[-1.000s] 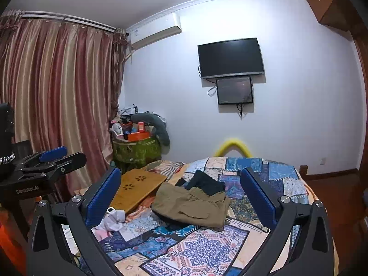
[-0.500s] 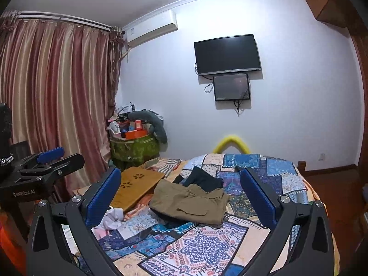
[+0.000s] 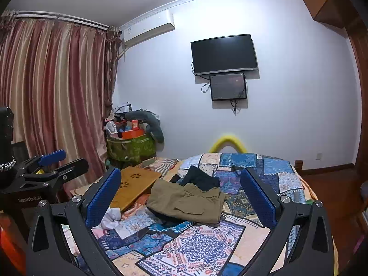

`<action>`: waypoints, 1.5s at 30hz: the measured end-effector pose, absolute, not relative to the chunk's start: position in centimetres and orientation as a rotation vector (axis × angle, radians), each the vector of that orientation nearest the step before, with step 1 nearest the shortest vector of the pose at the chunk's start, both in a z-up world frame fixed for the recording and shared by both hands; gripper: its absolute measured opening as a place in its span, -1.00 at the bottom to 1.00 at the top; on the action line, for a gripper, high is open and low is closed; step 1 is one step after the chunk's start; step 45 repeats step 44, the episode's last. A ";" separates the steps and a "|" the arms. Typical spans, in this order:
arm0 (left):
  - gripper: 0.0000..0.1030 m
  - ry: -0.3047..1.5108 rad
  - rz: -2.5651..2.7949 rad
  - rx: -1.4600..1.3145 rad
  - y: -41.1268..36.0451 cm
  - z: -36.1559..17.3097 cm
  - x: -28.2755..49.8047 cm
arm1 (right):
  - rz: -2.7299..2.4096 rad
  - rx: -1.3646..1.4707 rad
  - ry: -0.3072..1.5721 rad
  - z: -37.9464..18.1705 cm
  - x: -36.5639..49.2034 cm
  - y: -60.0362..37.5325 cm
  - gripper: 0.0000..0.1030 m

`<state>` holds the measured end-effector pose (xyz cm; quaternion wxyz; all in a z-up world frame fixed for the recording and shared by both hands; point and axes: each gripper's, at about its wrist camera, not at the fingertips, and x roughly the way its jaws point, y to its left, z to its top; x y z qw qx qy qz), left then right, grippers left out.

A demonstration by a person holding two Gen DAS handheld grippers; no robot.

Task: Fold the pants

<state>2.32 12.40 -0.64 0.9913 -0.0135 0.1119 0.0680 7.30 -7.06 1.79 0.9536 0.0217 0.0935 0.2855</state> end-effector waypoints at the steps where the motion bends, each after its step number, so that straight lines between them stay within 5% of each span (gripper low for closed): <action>1: 1.00 0.226 0.134 -0.028 12.4 -0.7 2.4 | 0.579 0.044 0.190 1.7 7.3 -7.1 1.00; 45: 1.00 0.286 0.026 -0.011 12.0 -1.6 3.8 | 0.542 0.052 0.213 1.5 8.0 -8.0 1.00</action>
